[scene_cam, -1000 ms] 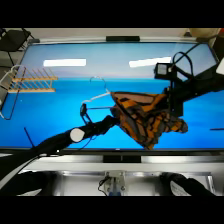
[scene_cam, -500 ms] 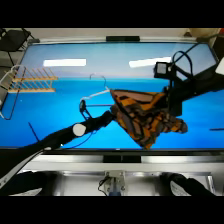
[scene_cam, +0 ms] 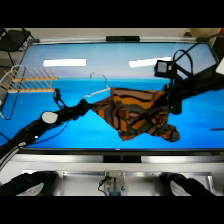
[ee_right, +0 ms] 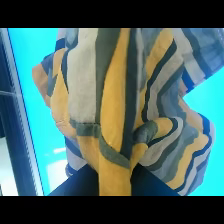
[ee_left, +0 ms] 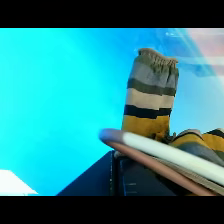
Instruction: Fold the shirts.
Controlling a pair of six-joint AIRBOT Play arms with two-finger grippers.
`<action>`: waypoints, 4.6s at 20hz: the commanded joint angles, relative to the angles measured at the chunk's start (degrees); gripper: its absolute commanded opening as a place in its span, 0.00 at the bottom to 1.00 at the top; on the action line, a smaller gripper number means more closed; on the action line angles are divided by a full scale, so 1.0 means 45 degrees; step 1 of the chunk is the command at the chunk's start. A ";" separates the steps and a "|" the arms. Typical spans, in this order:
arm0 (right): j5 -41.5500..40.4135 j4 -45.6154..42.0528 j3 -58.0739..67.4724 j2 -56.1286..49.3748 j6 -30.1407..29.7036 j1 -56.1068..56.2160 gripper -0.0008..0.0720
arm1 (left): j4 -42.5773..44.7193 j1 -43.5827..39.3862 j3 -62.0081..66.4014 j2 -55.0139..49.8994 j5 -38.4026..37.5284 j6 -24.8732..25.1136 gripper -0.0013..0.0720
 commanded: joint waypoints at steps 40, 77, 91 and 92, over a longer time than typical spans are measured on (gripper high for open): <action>-0.7184 0.3934 0.0024 0.2759 0.6237 0.0039 0.08 | 0.1161 -0.1360 1.1453 0.0287 -0.3186 0.5566 0.98; -0.7868 -0.7776 0.3356 0.1870 1.5727 -1.0384 0.08 | 0.2210 -0.0933 1.1448 0.1117 -0.3196 0.8544 0.97; -1.0064 -0.5285 0.3356 0.1341 1.6184 -1.7248 0.08 | 0.2215 -0.0933 1.1448 0.1117 -0.3667 0.8544 0.97; -1.0180 -0.5280 0.3351 0.1258 1.6276 -1.7505 0.08 | 0.2210 -0.0933 1.1448 0.1117 -0.3925 0.8544 0.97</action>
